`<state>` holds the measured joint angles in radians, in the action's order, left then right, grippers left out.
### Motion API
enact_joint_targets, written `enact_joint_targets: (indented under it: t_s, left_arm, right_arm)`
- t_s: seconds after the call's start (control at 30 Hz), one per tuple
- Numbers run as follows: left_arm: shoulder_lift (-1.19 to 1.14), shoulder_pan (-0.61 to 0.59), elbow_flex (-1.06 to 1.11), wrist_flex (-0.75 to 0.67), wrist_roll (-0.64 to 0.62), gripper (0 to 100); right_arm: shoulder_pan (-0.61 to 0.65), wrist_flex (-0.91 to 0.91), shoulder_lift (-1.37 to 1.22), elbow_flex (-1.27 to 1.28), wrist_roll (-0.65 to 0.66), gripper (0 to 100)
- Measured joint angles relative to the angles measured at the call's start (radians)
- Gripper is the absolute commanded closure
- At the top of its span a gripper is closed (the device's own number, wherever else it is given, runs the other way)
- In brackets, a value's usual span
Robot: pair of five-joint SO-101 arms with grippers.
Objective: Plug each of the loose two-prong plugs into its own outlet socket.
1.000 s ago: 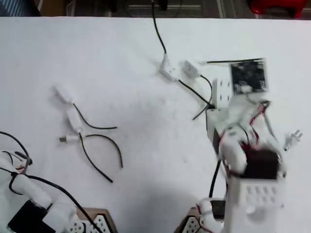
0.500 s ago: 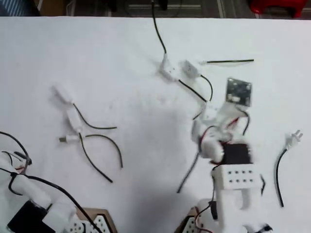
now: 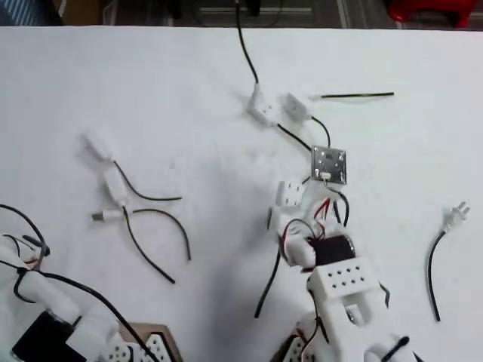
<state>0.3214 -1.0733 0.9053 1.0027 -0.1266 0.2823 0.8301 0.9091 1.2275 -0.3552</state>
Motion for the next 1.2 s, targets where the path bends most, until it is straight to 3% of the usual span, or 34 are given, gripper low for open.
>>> enact_joint_targets:
  t_s: [0.17,0.23,0.43,0.67,0.87,1.07,1.2]
  left_arm:
    - [0.000,0.000,0.000,0.000,0.000,77]
    - [0.000,0.000,0.000,0.000,0.000,77]
    - [0.000,0.000,0.000,0.000,0.000,77]
    - [0.000,0.003,-0.009,0.026,0.000,77]
    - [0.000,0.135,-0.199,0.322,0.000,77]
    - [0.000,0.199,-0.519,0.635,-0.072,71]
    - [0.000,0.325,-0.671,0.720,-0.127,70]
  right_arm:
    - [0.017,-0.020,-0.133,0.002,0.005,59.7]
    - [0.051,-0.026,-0.178,0.002,0.005,53.9]
    - [0.034,-0.029,-0.198,-0.005,0.005,55.6]
    - [-0.169,0.015,0.028,-0.057,0.005,55.8]
    - [-0.384,0.146,0.307,-0.041,0.012,55.8]
    - [-0.470,0.112,0.453,0.120,0.114,55.8]
    - [-0.471,0.064,0.463,0.209,0.227,55.8]
